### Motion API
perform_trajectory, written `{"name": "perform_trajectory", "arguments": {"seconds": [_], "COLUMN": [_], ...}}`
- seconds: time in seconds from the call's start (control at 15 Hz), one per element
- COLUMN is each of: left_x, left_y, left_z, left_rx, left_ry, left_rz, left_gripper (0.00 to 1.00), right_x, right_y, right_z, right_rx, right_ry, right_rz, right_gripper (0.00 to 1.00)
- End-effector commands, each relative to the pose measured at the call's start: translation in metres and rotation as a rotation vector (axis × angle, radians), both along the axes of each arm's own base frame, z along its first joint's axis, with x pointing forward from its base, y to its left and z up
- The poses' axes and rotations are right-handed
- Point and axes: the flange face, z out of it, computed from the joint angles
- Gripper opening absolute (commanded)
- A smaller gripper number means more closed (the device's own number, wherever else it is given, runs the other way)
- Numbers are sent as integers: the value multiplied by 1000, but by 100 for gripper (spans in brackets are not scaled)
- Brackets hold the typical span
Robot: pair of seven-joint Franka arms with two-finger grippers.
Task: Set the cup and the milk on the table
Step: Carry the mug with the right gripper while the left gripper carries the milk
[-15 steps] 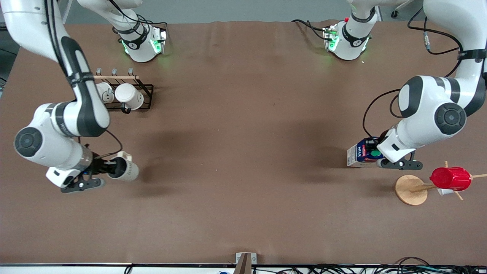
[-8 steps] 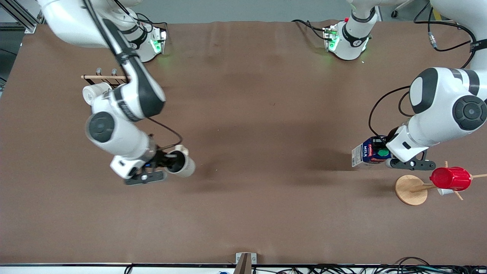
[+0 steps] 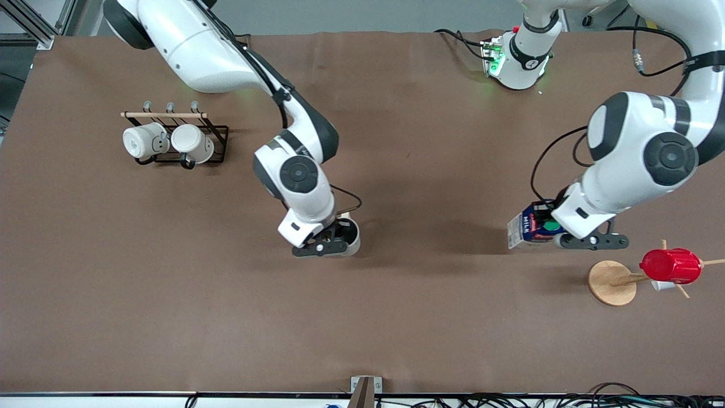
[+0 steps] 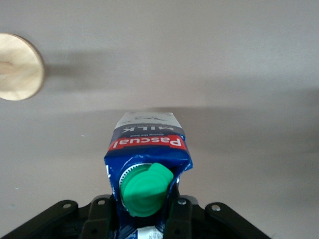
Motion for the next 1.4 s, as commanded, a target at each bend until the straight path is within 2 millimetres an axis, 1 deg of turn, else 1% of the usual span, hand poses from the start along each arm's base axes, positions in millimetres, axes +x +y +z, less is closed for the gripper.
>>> {"name": "perform_trajectory", "arguments": {"seconds": [0.0,0.07,0.13,0.2,0.4,0.47,0.53,0.67,0.8,0.87,0.93,1.0,1.07,1.2,1.27,1.33], "left_x": [13,16,15,14,9,8,10,11,11,11,8,10,11,7,4,2], "left_y": [-17,-25,-34,-39,-60,-72,-85,-113,-133,-142,-152,-157,-163,-187,-201,-213], "left_z": [3,3,2,1,-7,-14,-13,-22,-28,-31,-33,-33,-33,-38,-40,-43], "left_rx": [2,-2,-2,-2,2,3,-2,-3,-6,-8,-9,-16,-22,-26,-29,-39], "left_ry": [-8,-11,-12,-11,2,7,0,2,3,1,-1,-9,-13,-13,-13,-25], "left_rz": [43,52,57,65,82,84,86,99,112,107,102,110,117,115,126,143], "left_gripper": [27,27,27,27,27,27,27,27,27,27,27,27,27,27,26,26], "right_x": [-2,-4,-11,-16,-21,-26,-30,-33,-33,-35,-36,-38,-38,-31,-28,-23], "right_y": [11,13,21,27,31,36,36,36,36,36,36,35,36,30,28,24], "right_z": [-6,-8,-9,-9,-12,-15,-20,-25,-26,-28,-32,-36,-34,-21,-7,13], "right_rx": [-19,-31,-36,-38,-38,-40,-44,-46,-44,-46,-49,-55,-56,-45,-32,-16], "right_ry": [-21,-24,-28,-26,-17,-12,-1,8,9,13,18,23,19,7,-4,-19], "right_rz": [6,15,27,35,-5,-5,-30,-88,-94,-99,-99,-97,-90,-105,-112,-127], "right_gripper": [0,0,1,1,2,2,2,2,4,11,24,63,100,100,100,100]}}
